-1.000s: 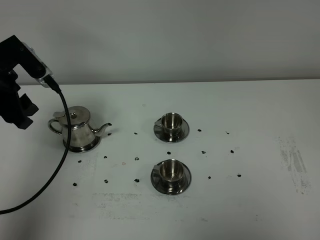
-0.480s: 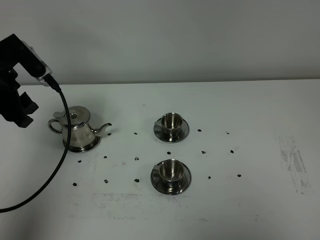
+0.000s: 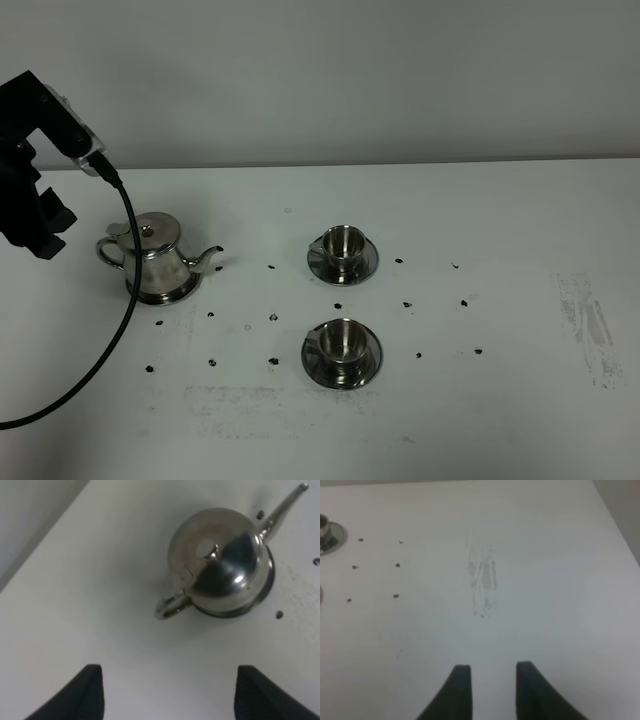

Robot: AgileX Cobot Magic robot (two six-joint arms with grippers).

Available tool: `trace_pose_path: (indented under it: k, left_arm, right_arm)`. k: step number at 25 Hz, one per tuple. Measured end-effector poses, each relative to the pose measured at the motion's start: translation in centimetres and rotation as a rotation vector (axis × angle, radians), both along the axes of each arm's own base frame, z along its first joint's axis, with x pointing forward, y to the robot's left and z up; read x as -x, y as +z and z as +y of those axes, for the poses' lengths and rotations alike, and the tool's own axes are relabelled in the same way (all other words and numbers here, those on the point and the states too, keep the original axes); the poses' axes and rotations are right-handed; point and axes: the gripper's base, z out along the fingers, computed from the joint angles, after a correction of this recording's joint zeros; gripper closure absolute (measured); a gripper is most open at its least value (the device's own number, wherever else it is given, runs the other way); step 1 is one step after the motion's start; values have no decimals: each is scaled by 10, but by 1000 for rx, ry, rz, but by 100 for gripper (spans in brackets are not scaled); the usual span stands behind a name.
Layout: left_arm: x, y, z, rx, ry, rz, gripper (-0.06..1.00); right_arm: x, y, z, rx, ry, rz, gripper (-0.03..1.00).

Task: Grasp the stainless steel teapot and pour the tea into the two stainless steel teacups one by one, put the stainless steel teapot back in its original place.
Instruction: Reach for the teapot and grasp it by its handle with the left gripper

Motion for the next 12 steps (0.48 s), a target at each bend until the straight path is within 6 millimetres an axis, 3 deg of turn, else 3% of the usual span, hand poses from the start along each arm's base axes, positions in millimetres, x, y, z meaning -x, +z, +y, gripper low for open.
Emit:
trace_pose_path:
  k: [7, 12]
  left_arm:
    - [-1, -2, 4, -11, -5, 9, 37]
    - [-26, -8, 12, -5, -9, 62, 37]
  right_arm:
    - [0, 0, 0, 0, 0, 0, 76]
    - [0, 0, 0, 0, 0, 0, 76]
